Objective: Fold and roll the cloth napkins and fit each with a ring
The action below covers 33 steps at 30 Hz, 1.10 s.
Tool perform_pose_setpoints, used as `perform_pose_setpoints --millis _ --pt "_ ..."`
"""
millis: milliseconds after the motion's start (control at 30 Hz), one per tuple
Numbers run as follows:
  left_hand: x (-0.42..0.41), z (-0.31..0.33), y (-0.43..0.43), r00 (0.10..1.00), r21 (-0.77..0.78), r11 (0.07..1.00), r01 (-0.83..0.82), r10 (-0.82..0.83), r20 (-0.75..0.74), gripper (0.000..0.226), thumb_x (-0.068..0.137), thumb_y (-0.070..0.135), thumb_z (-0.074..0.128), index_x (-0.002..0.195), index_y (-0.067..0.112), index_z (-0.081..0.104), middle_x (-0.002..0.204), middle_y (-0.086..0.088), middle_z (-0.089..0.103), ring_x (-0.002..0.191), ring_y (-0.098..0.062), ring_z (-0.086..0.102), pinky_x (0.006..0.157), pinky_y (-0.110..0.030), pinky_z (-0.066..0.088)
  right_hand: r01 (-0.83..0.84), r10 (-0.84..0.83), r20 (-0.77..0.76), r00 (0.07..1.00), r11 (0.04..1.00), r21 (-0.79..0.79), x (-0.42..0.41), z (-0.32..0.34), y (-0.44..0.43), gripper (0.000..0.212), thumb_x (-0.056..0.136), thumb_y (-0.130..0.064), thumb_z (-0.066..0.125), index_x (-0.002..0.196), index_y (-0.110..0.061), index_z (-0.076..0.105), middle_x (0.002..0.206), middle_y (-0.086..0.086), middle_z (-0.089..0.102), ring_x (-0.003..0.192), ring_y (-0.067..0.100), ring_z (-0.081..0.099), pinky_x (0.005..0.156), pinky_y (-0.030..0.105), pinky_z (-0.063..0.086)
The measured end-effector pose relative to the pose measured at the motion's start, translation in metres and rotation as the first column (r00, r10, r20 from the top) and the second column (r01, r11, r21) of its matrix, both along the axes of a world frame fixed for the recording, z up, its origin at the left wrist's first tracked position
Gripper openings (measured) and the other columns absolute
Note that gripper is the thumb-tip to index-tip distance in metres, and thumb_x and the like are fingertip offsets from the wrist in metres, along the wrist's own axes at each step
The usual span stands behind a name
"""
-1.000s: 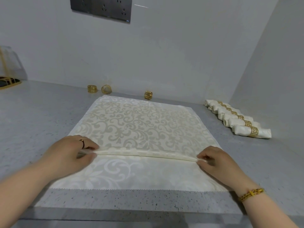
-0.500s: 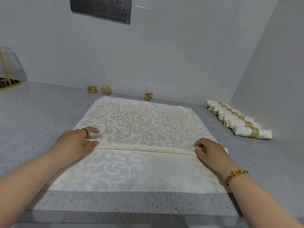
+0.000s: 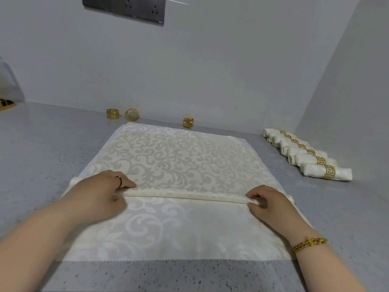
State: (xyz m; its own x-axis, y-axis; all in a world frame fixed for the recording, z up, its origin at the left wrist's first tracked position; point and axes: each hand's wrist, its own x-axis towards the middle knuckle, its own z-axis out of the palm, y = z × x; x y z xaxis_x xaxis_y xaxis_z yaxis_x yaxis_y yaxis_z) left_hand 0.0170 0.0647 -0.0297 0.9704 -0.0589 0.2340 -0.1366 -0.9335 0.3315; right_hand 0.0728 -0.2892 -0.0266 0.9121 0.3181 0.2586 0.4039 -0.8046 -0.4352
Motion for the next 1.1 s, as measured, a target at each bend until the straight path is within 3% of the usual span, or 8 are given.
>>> perform_pose_setpoints --millis 133,300,467,600,733,867,933,1100 --pt "0.0 0.001 -0.003 0.994 -0.033 0.998 -0.056 0.059 0.087 0.034 0.087 0.022 0.054 0.118 0.035 0.052 0.105 0.019 0.05 0.112 -0.005 0.048 0.082 -0.011 0.035 0.035 -0.033 0.044 0.999 0.999 -0.042 0.002 0.001 0.002 0.013 0.086 -0.012 0.059 0.096 -0.019 0.062 0.087 -0.015 0.053 0.092 0.009 0.049 0.075 0.005 0.034" --pt "0.006 -0.003 -0.001 0.968 -0.062 0.994 -0.092 0.104 0.229 0.032 0.091 0.015 0.046 0.121 0.022 0.05 0.095 0.003 0.067 0.091 -0.019 0.056 0.066 -0.023 0.032 0.073 -0.066 0.12 0.991 0.996 -0.054 0.0 0.003 0.007 0.019 0.09 -0.01 0.051 0.103 -0.01 0.065 0.099 0.0 0.067 0.097 0.02 0.058 0.089 0.024 0.036" --pt "0.005 -0.007 -0.002 0.983 -0.06 0.993 -0.104 0.112 0.149 0.025 0.09 0.018 0.046 0.113 0.023 0.053 0.087 0.007 0.059 0.079 -0.014 0.05 0.068 -0.024 0.034 0.069 -0.056 0.125 0.991 0.992 -0.101 0.002 0.001 0.009 0.021 0.089 -0.01 0.052 0.108 -0.01 0.06 0.086 -0.004 0.053 0.085 0.013 0.047 0.08 0.022 0.032" --pt "0.003 -0.004 -0.004 0.976 -0.046 0.997 -0.061 0.069 0.207 0.015 0.085 0.014 0.057 0.097 0.022 0.062 0.083 0.014 0.053 0.083 -0.011 0.048 0.072 -0.021 0.029 0.067 -0.051 0.17 0.984 0.994 -0.091 0.003 -0.001 0.009 0.009 0.083 -0.001 0.057 0.088 -0.006 0.062 0.084 -0.001 0.049 0.086 0.018 0.044 0.07 0.019 0.027" --pt "-0.001 0.0 -0.005 0.99 -0.086 0.995 0.057 -0.046 0.132 0.04 0.081 0.006 0.059 0.07 0.043 0.048 0.082 0.029 0.049 0.085 -0.007 0.05 0.074 -0.016 0.034 -0.012 0.014 0.051 0.999 1.0 -0.027 -0.003 0.002 0.003 0.021 0.084 -0.005 0.057 0.072 -0.022 0.053 0.079 -0.003 0.055 0.077 0.01 0.049 0.07 0.008 0.037" --pt "-0.009 0.0 -0.004 0.993 -0.199 0.973 0.116 -0.112 0.027 0.022 0.059 0.042 0.063 0.077 0.045 0.051 0.092 0.025 0.055 0.096 0.005 0.05 0.075 -0.003 0.033 -0.037 0.04 -0.046 0.998 0.998 0.056 -0.008 0.006 0.0 0.023 0.077 -0.014 0.069 0.071 -0.029 0.053 0.084 -0.008 0.056 0.081 0.006 0.05 0.073 0.006 0.037" --pt "-0.008 0.0 -0.005 0.993 -0.156 0.982 0.108 -0.099 0.067 0.024 0.069 0.038 0.071 0.076 0.045 0.049 0.091 0.025 0.054 0.093 0.005 0.051 0.074 -0.003 0.033 -0.033 0.035 -0.034 0.999 0.998 0.049 -0.006 0.006 0.001 0.024 0.079 -0.014 0.067 0.071 -0.031 0.052 0.083 -0.011 0.055 0.083 0.006 0.049 0.073 0.007 0.037" --pt "0.002 -0.001 -0.009 0.991 -0.065 0.997 0.052 -0.043 0.127 0.017 0.088 0.027 0.055 0.076 0.039 0.05 0.085 0.018 0.057 0.086 -0.007 0.054 0.068 -0.009 0.034 0.017 -0.017 0.025 1.0 1.0 0.019 0.003 0.003 0.004 0.01 0.089 -0.014 0.054 0.084 -0.021 0.059 0.084 -0.007 0.057 0.087 0.014 0.049 0.069 0.012 0.033"
